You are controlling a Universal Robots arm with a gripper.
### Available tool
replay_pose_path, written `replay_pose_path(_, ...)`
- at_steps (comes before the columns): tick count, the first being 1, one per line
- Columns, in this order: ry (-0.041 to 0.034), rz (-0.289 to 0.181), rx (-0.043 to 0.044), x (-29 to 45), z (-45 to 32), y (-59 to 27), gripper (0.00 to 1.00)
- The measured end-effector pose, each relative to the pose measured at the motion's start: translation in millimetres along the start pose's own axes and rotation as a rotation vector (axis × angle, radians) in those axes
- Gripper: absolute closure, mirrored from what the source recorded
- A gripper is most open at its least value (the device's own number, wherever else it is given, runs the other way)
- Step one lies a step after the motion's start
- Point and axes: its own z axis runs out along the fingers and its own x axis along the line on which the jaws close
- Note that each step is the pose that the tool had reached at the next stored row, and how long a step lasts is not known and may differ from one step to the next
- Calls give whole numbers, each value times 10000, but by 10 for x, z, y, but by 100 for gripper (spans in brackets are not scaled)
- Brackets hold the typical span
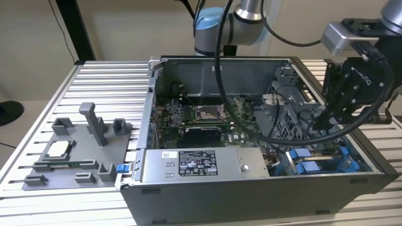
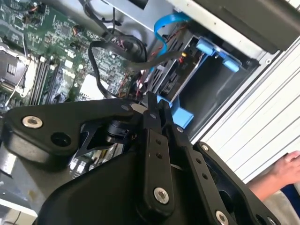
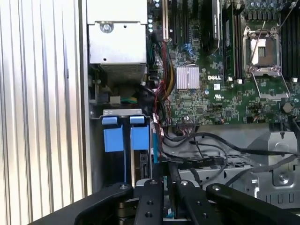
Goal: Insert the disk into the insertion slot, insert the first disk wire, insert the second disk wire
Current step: 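Insert the second disk wire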
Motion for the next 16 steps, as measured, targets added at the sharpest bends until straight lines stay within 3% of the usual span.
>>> replay_pose_path(16,0,-1,7,70,13,28,100)
